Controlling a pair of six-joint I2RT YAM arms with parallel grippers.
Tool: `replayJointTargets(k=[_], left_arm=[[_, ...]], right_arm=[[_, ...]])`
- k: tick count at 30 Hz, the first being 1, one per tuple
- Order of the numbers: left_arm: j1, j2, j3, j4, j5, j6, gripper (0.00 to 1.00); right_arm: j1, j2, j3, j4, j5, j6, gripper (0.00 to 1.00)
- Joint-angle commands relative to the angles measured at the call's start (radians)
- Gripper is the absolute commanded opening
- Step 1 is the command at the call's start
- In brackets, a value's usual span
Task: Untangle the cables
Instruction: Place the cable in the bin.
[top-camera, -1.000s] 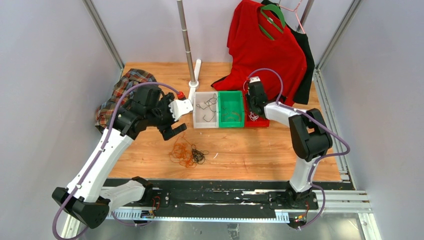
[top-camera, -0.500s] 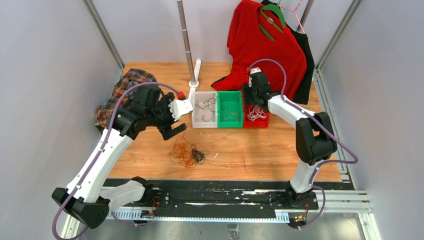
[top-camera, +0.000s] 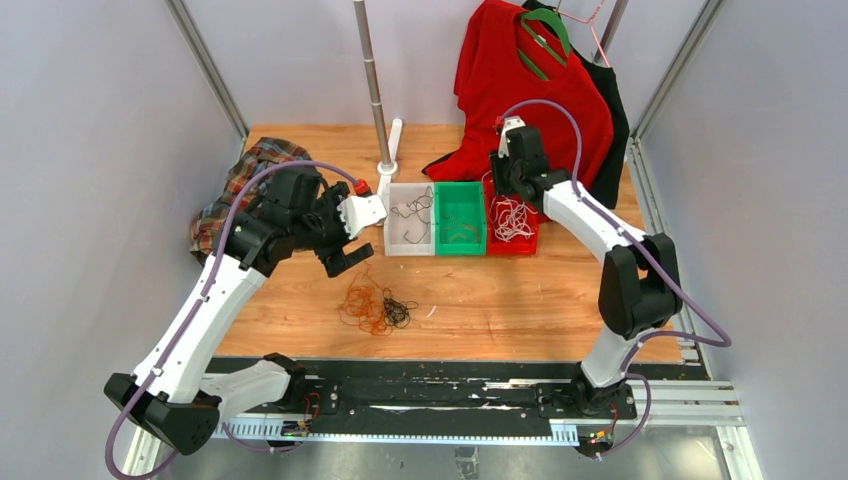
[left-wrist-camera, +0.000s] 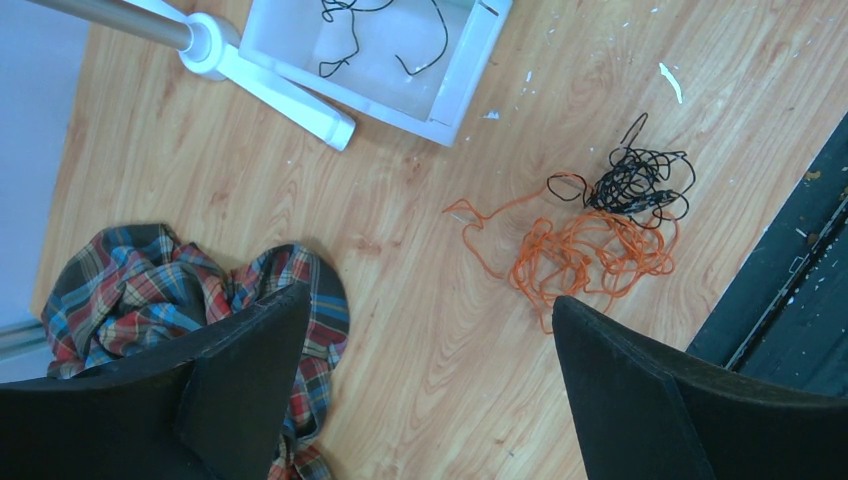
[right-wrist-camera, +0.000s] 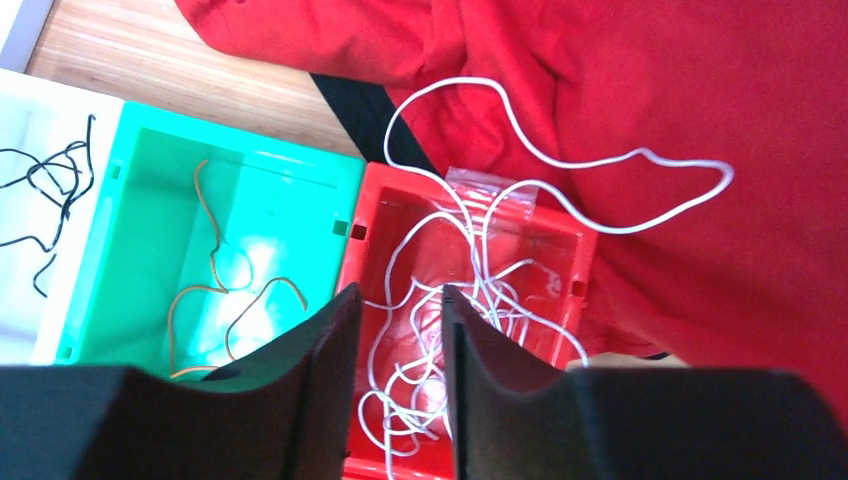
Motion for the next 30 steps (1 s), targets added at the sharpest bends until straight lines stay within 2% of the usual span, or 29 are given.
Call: replayJointTargets(k=[1, 5, 9, 11, 13, 18, 22, 30], left_arm=[[0.007, 0.003, 0.030, 0.003, 0.019, 0.003, 0.95], [0.006, 0.003, 0.028, 0.003, 0.023, 0.005, 0.95], [0.009, 0.006, 0.030, 0.004, 0.024, 0.012, 0.95], [0.012, 0.011, 0.036, 0.003, 0.029, 0.012, 0.94], [0.016, 0.015, 0.039, 0.003, 0.037, 0.012, 0.94], [0.027, 0.007, 0.035, 0.003, 0.060, 0.013, 0.94], [0.031, -0.004, 0.031, 0.003, 0.066, 0.018, 0.94], [0.033, -0.018, 0.025, 0.003, 0.075, 0.015, 0.94]], right_arm=[[-0.013, 0.045, 0.018, -0.055, -0.019, 0.021, 0.32], [-0.013, 0.036, 0.027, -0.076, 0.018, 0.020, 0.33], [-0.018, 0.010, 0.115, -0.114, 0.094, -0.021, 0.55], [-0.023, 0.037, 0.216, -0.155, 0.103, -0.043, 0.62], [-0.023, 0.082, 0.290, -0.185, 0.090, -0.102, 0.65], [-0.024, 0.210, 0.421, -0.218, 0.148, -0.230, 0.68], [-0.031, 0.324, 0.511, -0.275, 0.173, -0.283, 0.66], [-0.047, 0.353, 0.499, -0.285, 0.200, -0.354, 0.61]])
